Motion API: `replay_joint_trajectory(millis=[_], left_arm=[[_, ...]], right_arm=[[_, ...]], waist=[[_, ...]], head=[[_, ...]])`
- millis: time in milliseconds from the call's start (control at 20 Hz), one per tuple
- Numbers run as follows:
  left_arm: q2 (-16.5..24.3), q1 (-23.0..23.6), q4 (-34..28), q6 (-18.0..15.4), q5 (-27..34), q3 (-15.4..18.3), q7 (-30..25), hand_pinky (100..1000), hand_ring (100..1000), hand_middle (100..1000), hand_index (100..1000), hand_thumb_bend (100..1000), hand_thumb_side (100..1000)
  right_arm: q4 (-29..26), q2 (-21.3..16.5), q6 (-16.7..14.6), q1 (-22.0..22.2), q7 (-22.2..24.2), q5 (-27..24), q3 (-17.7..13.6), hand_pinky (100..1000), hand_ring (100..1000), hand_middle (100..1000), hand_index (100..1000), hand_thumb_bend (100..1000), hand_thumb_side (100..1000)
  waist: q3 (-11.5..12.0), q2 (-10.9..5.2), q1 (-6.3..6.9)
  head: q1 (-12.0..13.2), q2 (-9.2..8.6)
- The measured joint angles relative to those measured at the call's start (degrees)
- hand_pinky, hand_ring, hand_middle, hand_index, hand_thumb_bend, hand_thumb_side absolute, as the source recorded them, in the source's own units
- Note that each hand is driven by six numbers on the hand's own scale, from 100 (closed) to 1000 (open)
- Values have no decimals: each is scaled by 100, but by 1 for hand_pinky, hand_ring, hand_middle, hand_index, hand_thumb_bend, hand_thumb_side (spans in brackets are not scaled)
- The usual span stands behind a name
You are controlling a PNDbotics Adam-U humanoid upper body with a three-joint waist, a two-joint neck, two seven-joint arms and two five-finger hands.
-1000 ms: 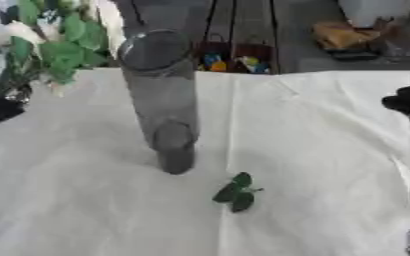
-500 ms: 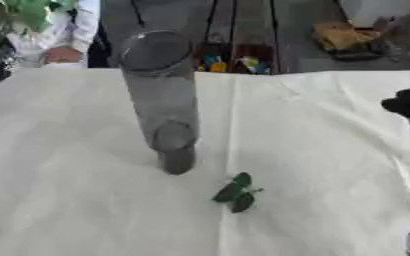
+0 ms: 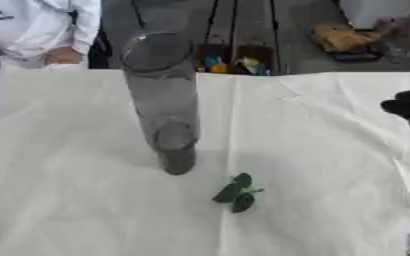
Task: Arrange flowers into the vase.
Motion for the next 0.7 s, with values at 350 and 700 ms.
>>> replay_joint_trajectory(millis=[350, 700], left_arm=[[-29, -254, -29, -386, 1006, -1, 336, 100, 100, 100, 100, 100, 766], [-99, -533, -27, -642, 1524, 1, 554, 100, 100, 100, 100, 100, 781]], right_arm=[[0, -1, 16, 10, 19, -60, 31, 703, 616, 585, 745, 100, 1000], [0, -7, 22, 58, 65, -116, 65, 703, 616, 585, 745, 100, 1000]], waist=[[-12, -63, 17], [-51, -126, 56]], head=[[-2, 47], [1, 73]])
